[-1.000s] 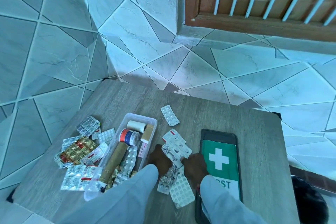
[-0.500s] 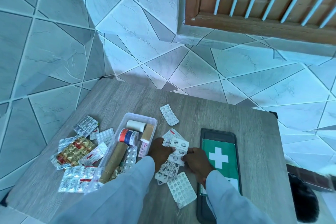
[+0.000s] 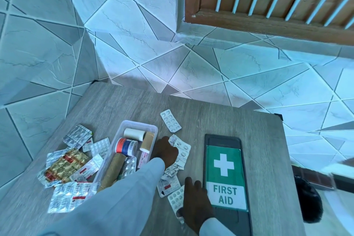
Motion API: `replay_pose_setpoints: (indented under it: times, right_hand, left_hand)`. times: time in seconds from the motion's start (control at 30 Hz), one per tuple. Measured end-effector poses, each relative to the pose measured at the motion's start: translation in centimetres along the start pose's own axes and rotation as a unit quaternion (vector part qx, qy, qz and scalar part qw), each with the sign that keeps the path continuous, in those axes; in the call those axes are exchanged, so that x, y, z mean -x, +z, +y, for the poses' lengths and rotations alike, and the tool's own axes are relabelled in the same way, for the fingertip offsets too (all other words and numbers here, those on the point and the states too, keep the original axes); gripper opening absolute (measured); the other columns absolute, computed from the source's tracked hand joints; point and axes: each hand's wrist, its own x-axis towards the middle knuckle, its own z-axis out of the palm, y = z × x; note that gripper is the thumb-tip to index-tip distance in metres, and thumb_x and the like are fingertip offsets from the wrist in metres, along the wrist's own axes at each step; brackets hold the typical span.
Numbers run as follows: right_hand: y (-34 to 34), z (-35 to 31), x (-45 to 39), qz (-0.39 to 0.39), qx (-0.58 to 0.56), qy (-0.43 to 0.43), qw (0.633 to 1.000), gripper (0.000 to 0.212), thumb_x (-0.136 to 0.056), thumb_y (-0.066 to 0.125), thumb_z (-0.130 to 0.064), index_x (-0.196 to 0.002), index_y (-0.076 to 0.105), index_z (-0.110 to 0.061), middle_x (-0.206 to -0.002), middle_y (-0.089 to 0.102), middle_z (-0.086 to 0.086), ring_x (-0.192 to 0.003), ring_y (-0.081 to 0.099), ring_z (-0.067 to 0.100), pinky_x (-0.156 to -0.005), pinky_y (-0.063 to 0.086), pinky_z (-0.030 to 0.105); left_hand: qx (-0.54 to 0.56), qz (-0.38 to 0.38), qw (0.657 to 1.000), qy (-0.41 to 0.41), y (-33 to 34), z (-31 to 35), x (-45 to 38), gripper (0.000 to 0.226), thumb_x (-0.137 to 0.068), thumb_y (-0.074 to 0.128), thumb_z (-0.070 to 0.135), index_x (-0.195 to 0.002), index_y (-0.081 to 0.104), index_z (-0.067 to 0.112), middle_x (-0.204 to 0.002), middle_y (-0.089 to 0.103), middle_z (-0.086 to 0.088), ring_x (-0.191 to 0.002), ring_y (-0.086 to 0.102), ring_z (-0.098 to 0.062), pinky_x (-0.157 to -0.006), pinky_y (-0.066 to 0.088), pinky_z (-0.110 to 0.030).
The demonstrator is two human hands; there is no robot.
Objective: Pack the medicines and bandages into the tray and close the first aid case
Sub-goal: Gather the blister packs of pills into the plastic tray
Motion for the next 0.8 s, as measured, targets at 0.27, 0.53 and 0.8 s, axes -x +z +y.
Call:
replay_pose_setpoints:
  times: [0.27,0.53,0.8]
  right_hand:
    - [-3.4,3.0,-2.0,0.016,-0.175,0.022,0.984,0.038,-0.081,0.071,-0.026,-0.111,0.051,-0.016,-0.107,0.063,0.002,-0.095,0.064,0.017,-0.078,0.055,0.028]
    - [-6.5,2.4,-7.2,0.001,-0.466,0.072,0.882,0.023,-0.09,0.064,-0.022,-0.099,0.068,-0.002,-0.098,0.072,0.017,-0.087,0.071,0.028,-0.078,0.06,0.045]
    - [-5.3,0.9,-8.9,0.029,-0.563,0.127,0.816,0.025,-0.085,0.064,-0.005,-0.11,0.062,-0.008,-0.109,0.07,0.012,-0.089,0.071,0.029,-0.074,0.061,0.043]
  left_hand:
    - [-0.09,-0.002,0.996,0.01,0.3,0.1,-1.0,0.06,-0.085,0.057,0.029,-0.141,0.041,0.016,-0.142,0.045,-0.009,-0.133,0.043,-0.029,-0.108,0.039,-0.04]
    - [-0.085,-0.024,0.996,-0.001,0.3,0.3,-1.4,0.068,-0.077,0.072,0.028,-0.137,0.042,0.021,-0.136,0.048,-0.011,-0.127,0.048,-0.032,-0.104,0.045,-0.044]
    - [0.078,-0.054,0.992,-0.084,0.6,-0.1,-1.4,0.069,-0.071,0.079,0.016,-0.133,0.049,0.02,-0.135,0.053,-0.009,-0.119,0.055,-0.03,-0.097,0.05,-0.039]
